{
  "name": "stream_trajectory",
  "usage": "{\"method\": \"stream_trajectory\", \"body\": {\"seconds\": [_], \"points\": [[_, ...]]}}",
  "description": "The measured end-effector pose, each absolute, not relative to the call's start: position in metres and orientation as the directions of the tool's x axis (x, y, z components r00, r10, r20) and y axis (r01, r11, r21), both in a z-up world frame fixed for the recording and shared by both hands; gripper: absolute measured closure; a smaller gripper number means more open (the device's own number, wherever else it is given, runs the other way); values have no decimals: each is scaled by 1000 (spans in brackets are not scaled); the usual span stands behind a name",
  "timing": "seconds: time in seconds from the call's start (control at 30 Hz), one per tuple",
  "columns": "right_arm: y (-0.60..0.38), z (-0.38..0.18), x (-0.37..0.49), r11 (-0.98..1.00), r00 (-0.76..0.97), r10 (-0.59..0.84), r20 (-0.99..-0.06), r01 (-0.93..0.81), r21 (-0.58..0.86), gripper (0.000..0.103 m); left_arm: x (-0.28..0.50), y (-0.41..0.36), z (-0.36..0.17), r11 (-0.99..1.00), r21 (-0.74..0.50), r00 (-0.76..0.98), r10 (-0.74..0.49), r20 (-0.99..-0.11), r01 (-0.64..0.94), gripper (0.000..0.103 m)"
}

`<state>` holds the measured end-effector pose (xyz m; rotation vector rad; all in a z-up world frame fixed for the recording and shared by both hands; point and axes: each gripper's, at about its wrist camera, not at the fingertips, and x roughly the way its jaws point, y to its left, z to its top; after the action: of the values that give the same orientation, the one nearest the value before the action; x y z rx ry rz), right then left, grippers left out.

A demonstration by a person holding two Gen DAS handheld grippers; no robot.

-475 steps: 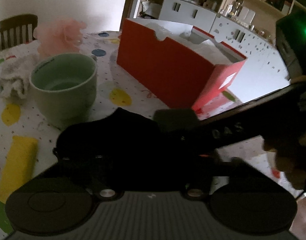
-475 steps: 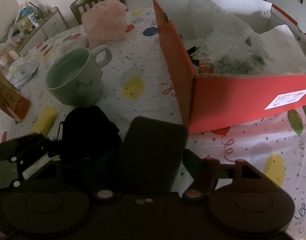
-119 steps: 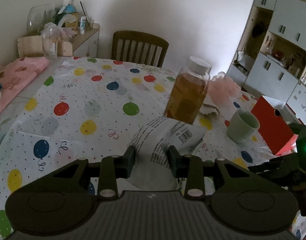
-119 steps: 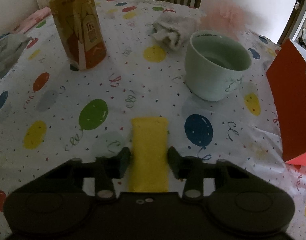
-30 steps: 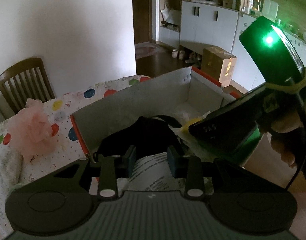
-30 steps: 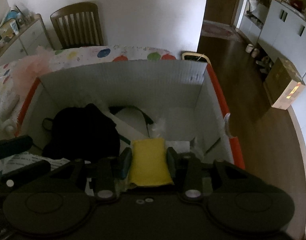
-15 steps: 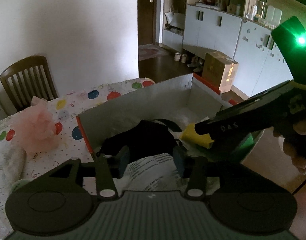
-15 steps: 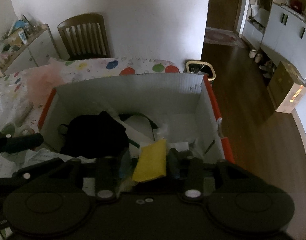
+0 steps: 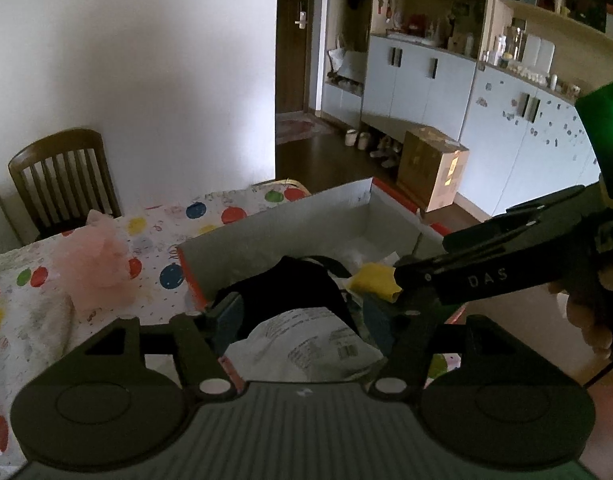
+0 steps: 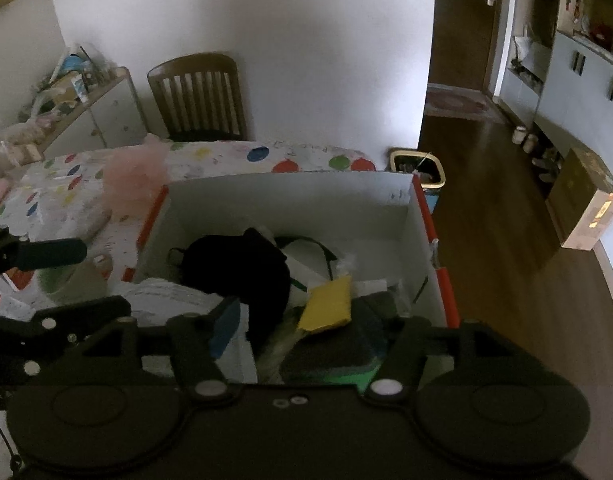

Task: Organize soft objects
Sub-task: 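Lower the packet and sponge into the red box and open both grippers, then move both grippers back over the table toward the white cloth and pink puff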

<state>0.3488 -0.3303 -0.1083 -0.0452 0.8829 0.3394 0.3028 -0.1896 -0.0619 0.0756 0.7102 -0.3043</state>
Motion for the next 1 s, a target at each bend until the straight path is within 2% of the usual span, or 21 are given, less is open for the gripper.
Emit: {"method": "stream_trajectory", "body": {"seconds": [0.17, 0.4, 0.57, 0.7, 1.0], "points": [[-321, -97, 334, 934, 596, 295, -747, -343, 95, 23, 286, -172, -49, 962, -50, 739, -238, -631, 267, 27], [-299, -82, 317, 907, 592, 345, -728, -409, 98, 13, 264, -138, -36, 978, -49, 764, -190, -616, 203, 18], [-281, -69, 310, 889, 589, 391, -708, -442, 123, 6, 257, -109, -35, 988, -61, 772, -147, -618, 139, 17], [-263, -61, 307, 874, 585, 415, -697, -468, 127, 3, 250, -83, -37, 994, -51, 793, -106, -600, 95, 5], [-222, -50, 317, 863, 584, 417, -697, -495, 102, 0, 251, -21, -43, 992, -122, 804, -67, -591, -8, 2]]}}
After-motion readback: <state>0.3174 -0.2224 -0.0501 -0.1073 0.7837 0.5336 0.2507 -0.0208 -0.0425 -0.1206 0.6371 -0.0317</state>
